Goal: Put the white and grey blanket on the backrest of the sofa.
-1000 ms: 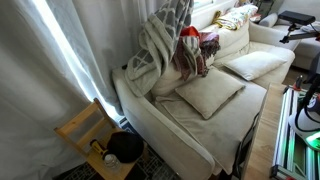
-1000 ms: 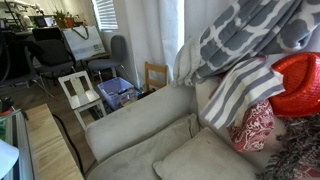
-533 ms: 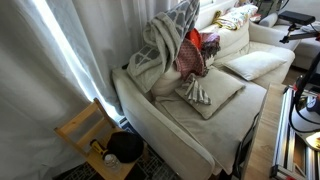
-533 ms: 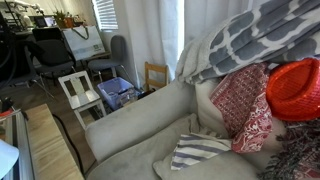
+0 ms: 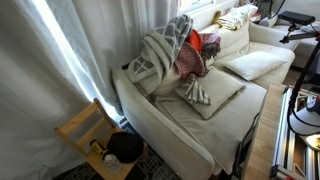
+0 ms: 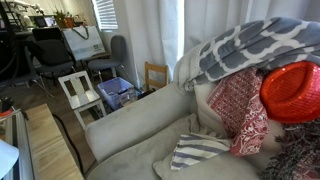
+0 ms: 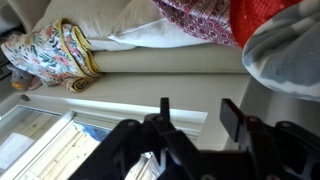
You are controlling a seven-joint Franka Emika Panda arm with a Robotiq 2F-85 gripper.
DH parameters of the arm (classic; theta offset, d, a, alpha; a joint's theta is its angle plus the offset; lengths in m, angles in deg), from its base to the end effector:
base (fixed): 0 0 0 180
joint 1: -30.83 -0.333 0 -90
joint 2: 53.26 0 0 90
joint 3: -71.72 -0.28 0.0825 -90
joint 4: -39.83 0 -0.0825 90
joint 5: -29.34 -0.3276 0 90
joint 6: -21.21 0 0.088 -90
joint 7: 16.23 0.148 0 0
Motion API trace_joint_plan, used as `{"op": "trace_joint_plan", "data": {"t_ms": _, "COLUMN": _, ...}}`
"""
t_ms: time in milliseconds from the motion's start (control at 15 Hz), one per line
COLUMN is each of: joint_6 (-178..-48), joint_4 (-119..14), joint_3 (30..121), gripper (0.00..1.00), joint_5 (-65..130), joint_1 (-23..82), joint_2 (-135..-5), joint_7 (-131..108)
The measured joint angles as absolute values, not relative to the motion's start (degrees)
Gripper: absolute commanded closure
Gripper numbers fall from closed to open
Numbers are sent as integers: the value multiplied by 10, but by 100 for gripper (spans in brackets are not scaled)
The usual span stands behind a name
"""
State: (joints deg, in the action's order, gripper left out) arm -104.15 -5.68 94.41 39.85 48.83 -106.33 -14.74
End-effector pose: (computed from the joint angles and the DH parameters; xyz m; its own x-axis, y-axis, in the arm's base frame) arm 0.6432 -0.3912 0.4065 0.8591 -0.2744 0.4320 -0.4728 -0.7488 0.4646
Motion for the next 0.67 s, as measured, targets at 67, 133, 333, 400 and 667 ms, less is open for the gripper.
{"op": "trace_joint_plan", "data": {"t_ms": 67, "joint_6": -1005, "joint_4": -51, "joint_3": 954, "gripper": 5, "joint_5": 408, "joint_1": 478, "joint_2": -1055, "joint_7": -147}}
{"op": "trace_joint_plan", "data": {"t_ms": 133, "joint_6": -965, "joint_4": -48, "joint_3": 962, "gripper": 1, "joint_5": 415, "joint_1": 467, "joint_2": -1045, "joint_7": -146}}
{"op": "trace_joint_plan", "data": {"t_ms": 333, "joint_6": -833, "joint_4": -50, "joint_3": 962, "gripper": 0, "joint_5": 415, "joint_1": 436, "joint_2": -1008, "joint_7": -153}}
{"op": "trace_joint_plan", "data": {"t_ms": 400, "joint_6": -793, "joint_4": -53, "joint_3": 959, "gripper": 0, "joint_5": 413, "joint_1": 426, "joint_2": -994, "joint_7": -160}}
{"op": "trace_joint_plan", "data": {"t_ms": 667, "joint_6": -680, "joint_4": -68, "joint_3": 933, "gripper": 0, "joint_5": 388, "joint_1": 402, "joint_2": -940, "joint_7": -200}}
